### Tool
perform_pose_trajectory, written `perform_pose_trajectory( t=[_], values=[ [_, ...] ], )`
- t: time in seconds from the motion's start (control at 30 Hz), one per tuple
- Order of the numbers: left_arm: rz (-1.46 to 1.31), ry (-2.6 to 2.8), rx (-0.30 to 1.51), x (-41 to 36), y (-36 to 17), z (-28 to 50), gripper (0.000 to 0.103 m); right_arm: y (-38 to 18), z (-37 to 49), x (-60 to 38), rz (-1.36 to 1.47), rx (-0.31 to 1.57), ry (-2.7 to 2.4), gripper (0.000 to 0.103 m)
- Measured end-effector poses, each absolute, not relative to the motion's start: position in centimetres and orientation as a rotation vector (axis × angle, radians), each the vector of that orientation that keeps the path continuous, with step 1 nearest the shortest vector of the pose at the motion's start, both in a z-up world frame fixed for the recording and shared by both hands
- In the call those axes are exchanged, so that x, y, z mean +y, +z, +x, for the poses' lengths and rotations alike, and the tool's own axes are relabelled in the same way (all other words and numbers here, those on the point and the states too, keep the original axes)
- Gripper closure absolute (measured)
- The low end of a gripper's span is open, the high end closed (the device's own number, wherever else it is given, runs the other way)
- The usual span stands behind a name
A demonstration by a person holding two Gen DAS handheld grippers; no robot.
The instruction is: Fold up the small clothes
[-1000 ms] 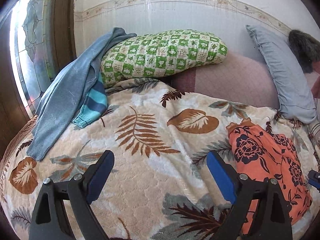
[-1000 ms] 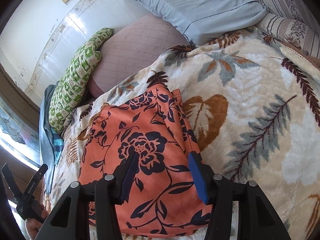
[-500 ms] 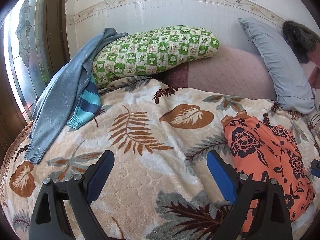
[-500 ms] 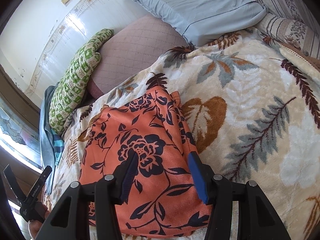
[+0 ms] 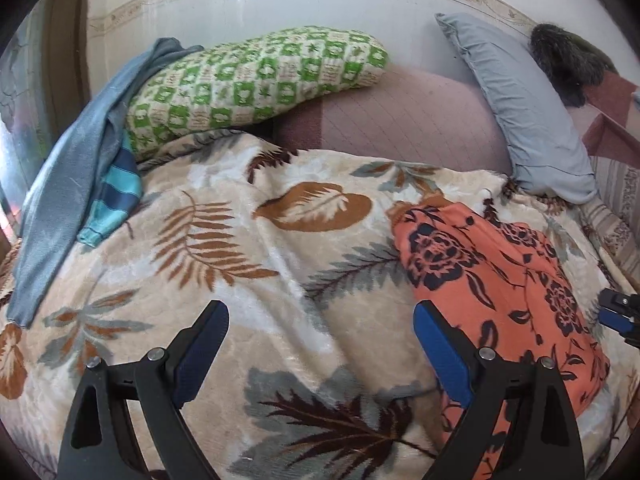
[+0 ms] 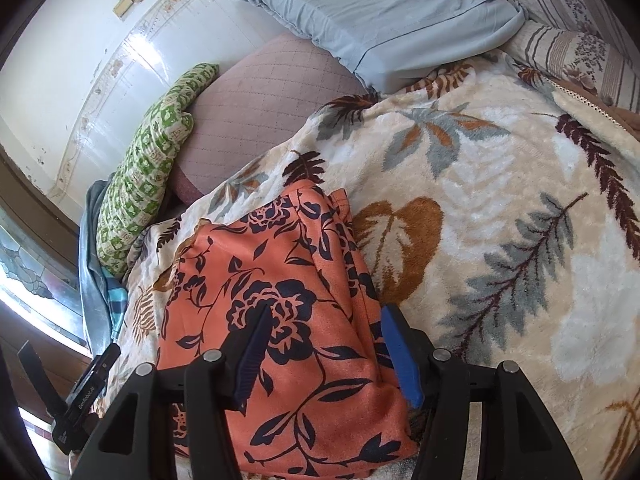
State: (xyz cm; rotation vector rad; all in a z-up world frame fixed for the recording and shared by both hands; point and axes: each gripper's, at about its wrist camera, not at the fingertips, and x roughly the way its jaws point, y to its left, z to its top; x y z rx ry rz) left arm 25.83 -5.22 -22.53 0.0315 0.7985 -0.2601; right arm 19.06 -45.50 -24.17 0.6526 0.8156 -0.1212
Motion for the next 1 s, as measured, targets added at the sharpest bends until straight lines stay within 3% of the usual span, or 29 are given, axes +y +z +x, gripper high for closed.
perform_pose_trajectory(
  t=[0.3, 0.67, 0.73, 0.8, 0.9, 0.97, 1.0],
  values=[
    [-0.055, -0.574, 0.904, -9.3, -24.5, 25.4, 0.009, -25.8, 18.9, -48.9, 0.849, 0.808, -0.112, 0.03],
    [-0.194, -0.77, 1.044, -11.8, -27.3, 25.5, 0.01, -30.3, 22.1, -47.4, 0.897, 0.984, -0.017, 0.026],
    [-0.194, -0.755, 1.049, -12.0, -27.7, 25.6, 0.017, -30.5, 22.1, -47.0, 0.921, 0.979, 0.033, 0.025],
    [-0.197, -0.738, 1.051, -11.9, -27.8, 25.7, 0.031, -30.8, 22.5, -45.8, 0.939, 1.001, 0.118, 0.027],
    [-0.237, -0.737, 1.045, -11.1, -27.6, 26.0, 0.049, -30.0, 22.9, -43.5, 0.797, 1.011, 0.115, 0.038],
    [-0.258, -0.743, 1.044, -10.8, -27.5, 26.1, 0.054, -29.5, 22.8, -42.8, 0.778, 0.993, 0.13, 0.051],
    [-0.259, -0.744, 1.041, -10.8, -27.4, 26.2, 0.057, -29.2, 22.7, -42.6, 0.772, 0.981, 0.134, 0.052]
  ],
)
